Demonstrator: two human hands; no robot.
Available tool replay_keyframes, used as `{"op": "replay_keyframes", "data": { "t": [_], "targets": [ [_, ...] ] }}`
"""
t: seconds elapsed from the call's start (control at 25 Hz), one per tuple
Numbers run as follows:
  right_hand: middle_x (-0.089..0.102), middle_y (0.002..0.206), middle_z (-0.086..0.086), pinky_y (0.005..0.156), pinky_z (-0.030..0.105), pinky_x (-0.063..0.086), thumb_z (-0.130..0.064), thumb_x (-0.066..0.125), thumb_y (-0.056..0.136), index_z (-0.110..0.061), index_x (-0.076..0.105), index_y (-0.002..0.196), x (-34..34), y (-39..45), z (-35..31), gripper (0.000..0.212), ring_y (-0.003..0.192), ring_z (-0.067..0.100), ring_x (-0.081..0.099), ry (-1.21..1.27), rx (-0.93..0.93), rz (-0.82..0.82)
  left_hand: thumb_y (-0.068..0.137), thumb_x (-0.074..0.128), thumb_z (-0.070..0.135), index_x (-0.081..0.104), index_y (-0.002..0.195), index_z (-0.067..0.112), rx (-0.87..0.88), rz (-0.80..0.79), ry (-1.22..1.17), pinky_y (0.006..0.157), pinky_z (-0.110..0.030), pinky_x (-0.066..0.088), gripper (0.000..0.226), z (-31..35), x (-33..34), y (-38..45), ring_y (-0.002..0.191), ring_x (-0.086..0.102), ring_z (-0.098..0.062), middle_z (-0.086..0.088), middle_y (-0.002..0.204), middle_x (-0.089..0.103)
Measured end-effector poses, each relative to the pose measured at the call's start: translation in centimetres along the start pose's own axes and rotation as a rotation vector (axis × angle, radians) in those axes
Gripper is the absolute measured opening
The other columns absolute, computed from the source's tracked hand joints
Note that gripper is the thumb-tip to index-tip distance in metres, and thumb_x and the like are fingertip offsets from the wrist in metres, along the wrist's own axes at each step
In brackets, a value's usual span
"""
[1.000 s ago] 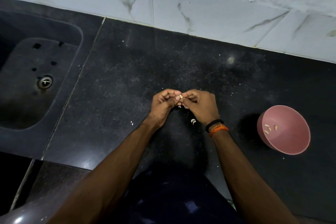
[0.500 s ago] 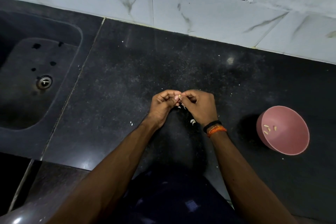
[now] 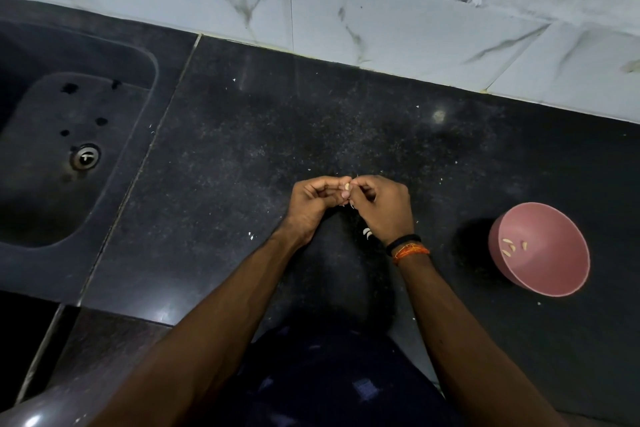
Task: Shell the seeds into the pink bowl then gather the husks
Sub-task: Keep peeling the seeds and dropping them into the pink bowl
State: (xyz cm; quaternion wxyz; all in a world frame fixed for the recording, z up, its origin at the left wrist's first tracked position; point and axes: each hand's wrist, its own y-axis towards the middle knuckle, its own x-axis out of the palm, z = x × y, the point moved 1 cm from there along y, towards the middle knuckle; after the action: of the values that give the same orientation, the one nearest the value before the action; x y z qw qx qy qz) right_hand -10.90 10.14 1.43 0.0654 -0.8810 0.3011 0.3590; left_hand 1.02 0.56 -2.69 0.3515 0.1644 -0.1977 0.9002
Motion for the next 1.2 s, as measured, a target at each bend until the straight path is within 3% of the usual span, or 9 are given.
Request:
{"op": "replay_keyframes", "data": {
  "t": [0.2,0.44,0.88,1.2],
  "targets": [
    [0.075,0.087,0.000,0.072,0.037,0.059,-0.021,0.067,0.092,-0.012,0.079,0.094,-0.19,-0.13,0.16,0.015,0.076,0.012,0.070,0.022,-0.032,-0.012,0.082,0.066,-0.017,0.073,0.102,-0.002,-0.003,0.010,0.023,0.080,-0.028,0.060,0.026,0.13,0.22,0.04,0.087,0.074,-0.018,-0.010,0.095,0.077],
    [0.073,0.085,0.003,0.067,0.036,0.056,-0.041,0.052,0.091,-0.013,0.077,0.095,-0.19,0.08,0.00,0.038,0.074,0.017,0.067,-0.107,-0.105,-0.032,0.083,0.069,-0.014,0.069,0.108,-0.010,0.011,0.027,0.087,0.079,-0.028,0.060,0.026,0.16,0.22,0.10,0.086,0.073,-0.017,-0.010,0.094,0.077],
    [0.072,0.086,0.006,0.067,0.032,0.052,-0.018,0.071,0.090,-0.011,0.074,0.092,0.16,0.07,0.23,0.009,0.074,0.022,0.067,-0.153,-0.112,-0.028,0.083,0.069,-0.015,0.070,0.106,-0.011,0.006,0.036,0.176,0.072,-0.023,0.057,0.024,0.36,0.44,0.09,0.079,0.072,-0.013,-0.007,0.088,0.077],
    [0.069,0.081,0.005,0.066,0.031,0.050,-0.018,0.072,0.087,-0.012,0.072,0.083,0.11,0.24,-0.08,0.008,0.071,0.021,0.064,-0.219,-0.058,-0.032,0.084,0.069,-0.013,0.074,0.102,-0.001,0.016,0.052,0.181,0.083,-0.036,0.061,0.023,0.13,0.78,-0.12,0.090,0.073,-0.024,-0.012,0.096,0.077]
  ]
}}
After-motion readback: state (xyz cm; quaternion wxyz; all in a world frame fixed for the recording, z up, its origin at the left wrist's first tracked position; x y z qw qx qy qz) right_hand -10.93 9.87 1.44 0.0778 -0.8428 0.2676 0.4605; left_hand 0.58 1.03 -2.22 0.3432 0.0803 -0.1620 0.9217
